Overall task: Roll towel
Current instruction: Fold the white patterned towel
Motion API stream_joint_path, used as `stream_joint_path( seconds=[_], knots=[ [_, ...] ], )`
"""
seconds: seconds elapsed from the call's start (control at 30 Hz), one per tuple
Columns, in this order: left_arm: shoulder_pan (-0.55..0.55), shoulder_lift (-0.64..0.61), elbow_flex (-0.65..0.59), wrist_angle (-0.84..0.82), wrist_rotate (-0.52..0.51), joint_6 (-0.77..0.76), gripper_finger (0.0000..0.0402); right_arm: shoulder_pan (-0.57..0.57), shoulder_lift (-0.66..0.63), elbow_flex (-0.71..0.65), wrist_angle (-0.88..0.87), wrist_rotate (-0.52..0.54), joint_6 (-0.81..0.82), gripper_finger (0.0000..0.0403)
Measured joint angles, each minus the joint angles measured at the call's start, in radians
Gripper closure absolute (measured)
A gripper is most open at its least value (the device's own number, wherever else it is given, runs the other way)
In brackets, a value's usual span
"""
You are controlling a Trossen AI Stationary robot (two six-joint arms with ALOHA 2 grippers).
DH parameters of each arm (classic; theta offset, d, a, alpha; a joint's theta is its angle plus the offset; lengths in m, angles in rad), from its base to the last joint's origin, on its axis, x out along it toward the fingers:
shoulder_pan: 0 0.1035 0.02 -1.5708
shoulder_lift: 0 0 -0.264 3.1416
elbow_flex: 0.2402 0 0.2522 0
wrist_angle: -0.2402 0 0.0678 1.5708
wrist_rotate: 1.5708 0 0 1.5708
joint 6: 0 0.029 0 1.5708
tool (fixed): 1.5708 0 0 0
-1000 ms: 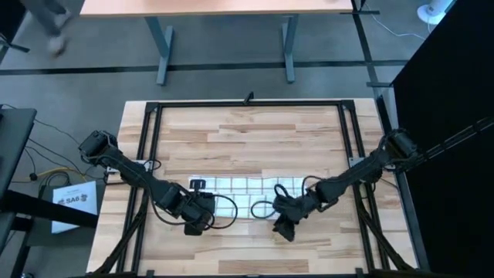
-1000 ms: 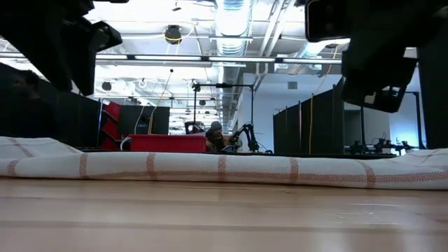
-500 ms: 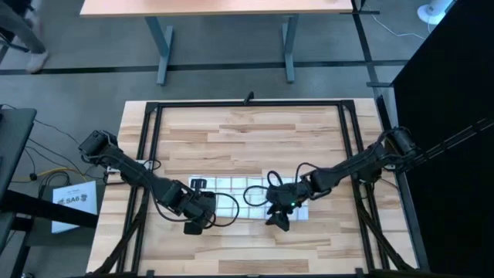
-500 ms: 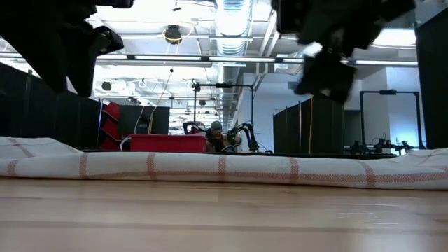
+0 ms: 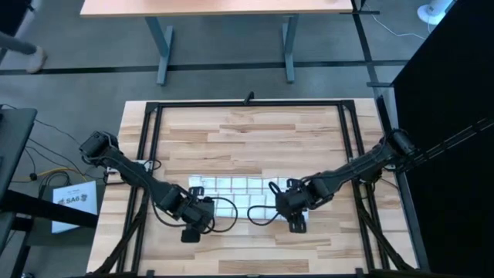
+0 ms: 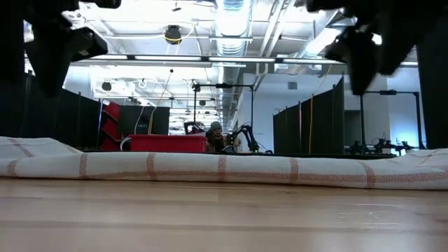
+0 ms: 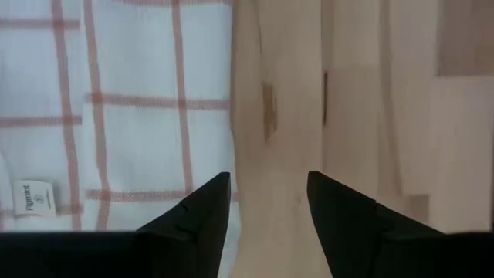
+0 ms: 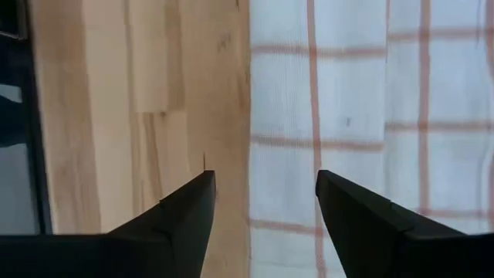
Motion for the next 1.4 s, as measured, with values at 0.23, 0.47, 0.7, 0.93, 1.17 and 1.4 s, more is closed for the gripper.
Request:
stream_joint_path(
  seconds=[0.23,0.47,0.7,0.93,1.17,1.4],
  knots=[
    [-0.007,0.108,0.0,-0.001,-0.033,0.014,0.0241,0.035,0.085,-0.022,0.014,0.054,0.051,0.0179],
    [-0.016,0.133,-0.001,0.001,-0.113,0.002,0.0241,0.036,0.183,-0.022,0.064,0.051,0.113,0.0179],
    [-0.024,0.133,-0.052,0.076,-0.158,-0.022,0.0241,0.048,0.252,-0.021,0.107,0.051,0.118,0.0179],
    [-0.03,0.133,-0.099,0.131,-0.158,-0.051,0.0241,0.053,0.268,-0.018,0.107,0.071,0.136,0.0179],
    [-0.046,0.133,-0.162,0.193,-0.166,-0.069,0.0241,0.053,0.27,-0.018,0.107,0.073,0.137,0.0179],
    [-0.046,0.13,-0.185,0.214,-0.176,-0.087,0.0256,0.05,0.271,-0.019,0.105,0.056,0.136,0.0199]
  ],
)
